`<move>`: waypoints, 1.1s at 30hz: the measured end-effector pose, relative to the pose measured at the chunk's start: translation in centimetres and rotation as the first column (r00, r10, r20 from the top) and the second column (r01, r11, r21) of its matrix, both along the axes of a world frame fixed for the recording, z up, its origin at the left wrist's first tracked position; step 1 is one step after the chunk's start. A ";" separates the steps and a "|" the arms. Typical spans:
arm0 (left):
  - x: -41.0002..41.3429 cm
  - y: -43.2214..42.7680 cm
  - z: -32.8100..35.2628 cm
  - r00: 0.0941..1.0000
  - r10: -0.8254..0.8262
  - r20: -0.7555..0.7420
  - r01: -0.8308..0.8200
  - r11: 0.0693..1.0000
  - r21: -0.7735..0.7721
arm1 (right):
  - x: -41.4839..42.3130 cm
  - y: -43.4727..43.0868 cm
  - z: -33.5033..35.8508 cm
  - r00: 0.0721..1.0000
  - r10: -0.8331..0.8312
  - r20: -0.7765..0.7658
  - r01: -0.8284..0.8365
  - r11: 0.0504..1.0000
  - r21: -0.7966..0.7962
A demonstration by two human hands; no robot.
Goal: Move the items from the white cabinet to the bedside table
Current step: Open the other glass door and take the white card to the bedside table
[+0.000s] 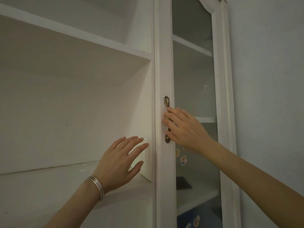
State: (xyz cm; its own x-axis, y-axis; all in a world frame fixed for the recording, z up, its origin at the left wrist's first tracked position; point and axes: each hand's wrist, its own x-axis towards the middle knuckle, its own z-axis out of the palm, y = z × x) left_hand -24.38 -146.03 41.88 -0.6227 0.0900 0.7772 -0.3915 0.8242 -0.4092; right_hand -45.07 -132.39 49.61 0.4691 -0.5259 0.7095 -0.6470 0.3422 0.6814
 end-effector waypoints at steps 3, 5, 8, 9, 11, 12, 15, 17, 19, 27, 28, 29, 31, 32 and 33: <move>0.2 0.0 0.1 1.000 0.003 -0.001 -0.003 1.000 -0.004 | 0.5 0.0 1.1 0.998 -0.038 -0.054 0.041 0.998 0.051; 0.0 0.0 0.0 1.000 -0.020 -0.016 0.020 1.000 -0.003 | 0.7 0.3 1.5 0.995 -0.057 -0.080 0.063 0.995 0.076; -0.8 0.5 -0.5 0.996 -0.060 -0.059 0.061 0.998 0.013 | 0.7 0.6 1.6 0.991 -0.094 -0.092 0.102 0.990 0.094; -1.1 0.9 -0.7 0.995 -0.068 -0.068 0.069 0.997 0.016 | 0.8 0.7 1.6 0.990 -0.103 -0.094 0.112 0.989 0.097; -1.8 1.9 -1.1 0.995 -0.071 -0.068 0.073 0.997 0.030 | 0.9 0.9 1.7 0.989 -0.111 -0.102 0.120 0.988 0.094; -2.0 2.5 -1.3 0.996 -0.062 -0.059 0.065 0.997 0.037 | 1.0 1.0 1.8 0.987 -0.116 -0.110 0.126 0.988 0.093; -2.2 3.8 -1.4 1.000 -0.023 -0.019 0.023 0.999 0.025 | 1.3 2.2 2.0 0.983 -0.126 -0.130 0.142 0.983 0.119; -1.8 4.1 -1.3 1.000 -0.024 -0.013 0.024 1.000 0.018 | 0.9 4.0 1.8 0.985 -0.102 -0.141 0.116 0.989 0.096; -1.6 4.8 -1.2 1.000 -0.024 -0.008 0.024 1.000 0.013 | 0.3 7.2 1.4 0.991 -0.033 -0.128 0.039 0.998 0.041; -5.1 14.1 -1.9 0.994 -0.104 0.044 0.104 0.995 0.005 | -2.6 19.4 1.5 0.993 -0.056 -0.102 0.059 0.998 0.031; -5.5 15.4 -2.1 0.992 -0.113 0.047 0.113 0.994 0.009 | -2.8 20.3 1.4 0.996 -0.053 -0.076 0.055 0.998 0.027; -5.8 16.6 -2.3 0.992 -0.120 0.049 0.119 0.993 0.014 | -2.9 21.2 1.1 0.998 -0.040 -0.048 0.041 0.999 0.016; -6.2 18.8 -2.9 0.991 -0.125 0.050 0.124 0.992 0.027 | -3.1 22.7 0.8 1.000 -0.013 -0.023 0.013 1.000 -0.014; -6.3 19.7 -3.1 0.991 -0.121 0.052 0.119 0.992 0.035 | -3.3 23.6 0.8 1.000 -0.012 -0.027 0.012 1.000 -0.008; -6.4 20.6 -3.3 0.992 -0.115 0.060 0.112 0.993 0.042 | -3.5 24.5 0.8 0.999 -0.021 -0.037 0.021 1.000 0.022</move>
